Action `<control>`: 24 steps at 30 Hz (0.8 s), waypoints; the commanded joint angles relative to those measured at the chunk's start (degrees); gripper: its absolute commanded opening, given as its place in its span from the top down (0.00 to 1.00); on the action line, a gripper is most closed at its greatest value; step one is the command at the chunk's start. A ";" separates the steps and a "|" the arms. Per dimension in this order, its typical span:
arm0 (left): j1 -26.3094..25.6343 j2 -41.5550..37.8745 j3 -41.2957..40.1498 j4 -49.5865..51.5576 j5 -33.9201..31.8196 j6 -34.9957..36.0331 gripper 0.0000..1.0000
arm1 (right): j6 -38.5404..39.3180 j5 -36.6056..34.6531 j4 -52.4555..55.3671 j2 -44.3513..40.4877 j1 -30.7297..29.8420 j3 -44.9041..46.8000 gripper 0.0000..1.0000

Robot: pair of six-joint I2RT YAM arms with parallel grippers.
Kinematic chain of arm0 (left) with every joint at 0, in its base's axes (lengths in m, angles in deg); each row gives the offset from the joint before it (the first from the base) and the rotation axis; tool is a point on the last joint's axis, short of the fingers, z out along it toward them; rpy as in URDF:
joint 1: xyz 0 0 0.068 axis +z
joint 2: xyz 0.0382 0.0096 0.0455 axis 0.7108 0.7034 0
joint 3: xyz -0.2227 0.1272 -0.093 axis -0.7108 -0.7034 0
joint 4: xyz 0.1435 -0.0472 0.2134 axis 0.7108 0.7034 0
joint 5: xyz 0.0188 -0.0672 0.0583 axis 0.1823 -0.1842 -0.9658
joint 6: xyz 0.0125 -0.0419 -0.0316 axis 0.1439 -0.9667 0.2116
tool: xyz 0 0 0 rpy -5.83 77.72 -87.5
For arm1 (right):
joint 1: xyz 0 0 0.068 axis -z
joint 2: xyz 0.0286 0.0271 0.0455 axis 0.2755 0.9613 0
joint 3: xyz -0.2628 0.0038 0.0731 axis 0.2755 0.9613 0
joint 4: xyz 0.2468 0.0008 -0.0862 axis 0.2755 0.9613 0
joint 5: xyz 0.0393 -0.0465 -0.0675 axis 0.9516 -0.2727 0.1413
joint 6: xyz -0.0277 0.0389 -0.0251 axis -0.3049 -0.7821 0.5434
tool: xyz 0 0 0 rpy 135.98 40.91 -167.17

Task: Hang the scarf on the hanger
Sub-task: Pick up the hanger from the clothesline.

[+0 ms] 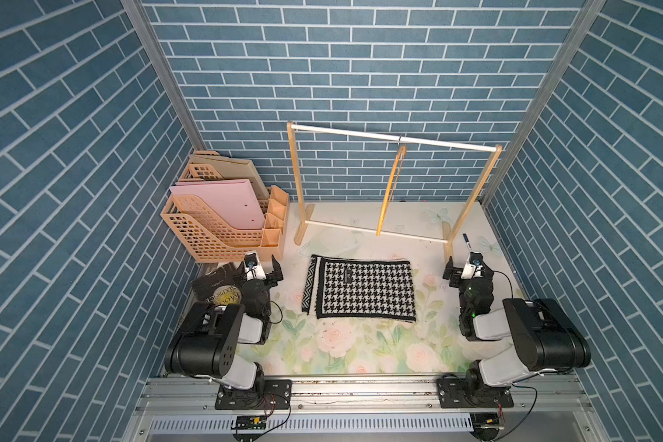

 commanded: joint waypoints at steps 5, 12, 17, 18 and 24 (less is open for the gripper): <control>0.45 0.29 0.73 0.40 0.50 0.46 0.00 | -0.56 -0.92 -1.73 -0.10 -0.23 0.41 0.00; 0.45 0.29 0.78 0.37 0.48 0.50 0.01 | -0.30 0.05 -1.51 -0.02 -0.18 0.30 0.00; 0.45 0.28 0.79 0.37 0.50 0.46 0.00 | -0.30 0.13 -1.20 -0.01 -0.15 0.15 0.00; 0.45 0.29 0.79 0.37 0.47 0.46 0.00 | -0.30 0.14 -1.27 -0.01 -0.13 0.21 0.00; 0.45 0.27 0.77 0.37 0.50 0.46 0.00 | -0.30 0.18 -1.36 -0.07 -0.11 0.24 0.00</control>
